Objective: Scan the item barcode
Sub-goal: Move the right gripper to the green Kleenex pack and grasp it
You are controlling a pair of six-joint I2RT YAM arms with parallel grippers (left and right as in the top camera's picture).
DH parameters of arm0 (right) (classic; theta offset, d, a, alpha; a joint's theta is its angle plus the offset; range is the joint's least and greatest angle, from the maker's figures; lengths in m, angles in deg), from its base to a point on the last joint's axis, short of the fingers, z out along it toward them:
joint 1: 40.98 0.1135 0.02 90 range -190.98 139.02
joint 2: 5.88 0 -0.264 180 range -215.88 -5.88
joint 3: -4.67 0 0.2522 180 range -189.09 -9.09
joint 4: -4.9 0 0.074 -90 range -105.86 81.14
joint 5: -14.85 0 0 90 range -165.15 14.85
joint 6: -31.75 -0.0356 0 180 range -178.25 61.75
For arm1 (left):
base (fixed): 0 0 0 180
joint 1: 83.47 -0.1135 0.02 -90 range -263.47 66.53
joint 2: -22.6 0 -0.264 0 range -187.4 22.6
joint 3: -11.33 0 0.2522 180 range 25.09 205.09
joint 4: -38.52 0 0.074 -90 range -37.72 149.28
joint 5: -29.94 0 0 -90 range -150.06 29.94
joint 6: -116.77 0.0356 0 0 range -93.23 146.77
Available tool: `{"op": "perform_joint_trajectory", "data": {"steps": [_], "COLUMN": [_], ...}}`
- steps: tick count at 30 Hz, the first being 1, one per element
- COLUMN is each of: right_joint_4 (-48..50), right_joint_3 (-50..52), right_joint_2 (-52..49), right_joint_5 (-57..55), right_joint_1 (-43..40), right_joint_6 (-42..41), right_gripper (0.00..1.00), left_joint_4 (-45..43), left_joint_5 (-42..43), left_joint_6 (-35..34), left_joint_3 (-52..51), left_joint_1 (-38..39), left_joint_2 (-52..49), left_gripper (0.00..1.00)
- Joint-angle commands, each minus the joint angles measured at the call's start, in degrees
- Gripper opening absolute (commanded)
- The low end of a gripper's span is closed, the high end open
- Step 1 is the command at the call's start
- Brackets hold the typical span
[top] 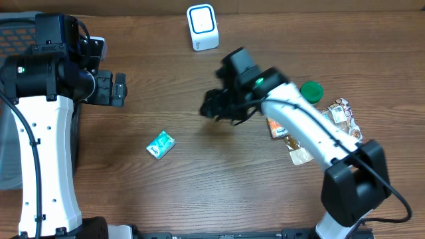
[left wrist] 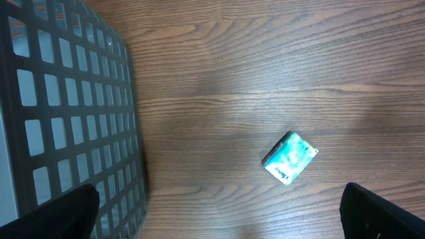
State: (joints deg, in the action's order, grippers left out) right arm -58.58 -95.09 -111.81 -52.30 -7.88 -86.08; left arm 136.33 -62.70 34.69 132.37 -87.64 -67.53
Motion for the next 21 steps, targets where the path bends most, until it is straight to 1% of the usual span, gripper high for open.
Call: {"op": "perform_joint_trajectory", "data": {"steps": [1, 3, 4, 8, 10, 12, 16, 21], "right_joint_4": [6.38, 11.10, 14.97, 23.78, 30.14, 34.03, 39.28, 39.78], "right_joint_3": [1.75, 1.92, 2.05, 2.05, 2.05, 2.05, 2.05, 2.05], "right_joint_2": [-0.09, -0.28, -0.63, -2.49, -4.26, -5.64, -8.31, -11.74], "right_joint_5": [1.88, 1.53, 0.28, -2.47, -2.43, -2.43, -2.78, -7.50], "right_joint_1": [5.55, 8.04, 9.92, 13.86, 15.85, 17.16, 19.50, 21.53], "right_joint_6": [-8.76, -10.69, -13.09, -18.34, -20.61, -22.10, -23.21, -23.17], "right_gripper": [0.65, 0.70, 0.73, 0.73, 0.77, 0.77, 0.77, 0.77], "left_joint_4": [-0.07, -0.07, -0.07, -0.07, -0.07, -0.07, -0.07, -0.07], "left_joint_5": [-0.13, -0.13, -0.13, -0.13, -0.13, -0.13, -0.13, -0.13], "left_joint_6": [0.63, 0.66, 0.63, 0.63, 0.63, 0.63, 0.66, 0.63], "left_joint_3": [0.46, 0.46, 0.46, 0.46, 0.46, 0.46, 0.46, 0.46], "left_joint_1": [0.07, 0.07, 0.07, 0.07, 0.07, 0.07, 0.07, 0.07], "left_joint_2": [-0.20, -0.20, -0.20, -0.20, -0.20, -0.20, -0.20, -0.20], "left_gripper": [1.00, 0.99, 1.00, 1.00, 1.00, 1.00, 1.00, 1.00]}}
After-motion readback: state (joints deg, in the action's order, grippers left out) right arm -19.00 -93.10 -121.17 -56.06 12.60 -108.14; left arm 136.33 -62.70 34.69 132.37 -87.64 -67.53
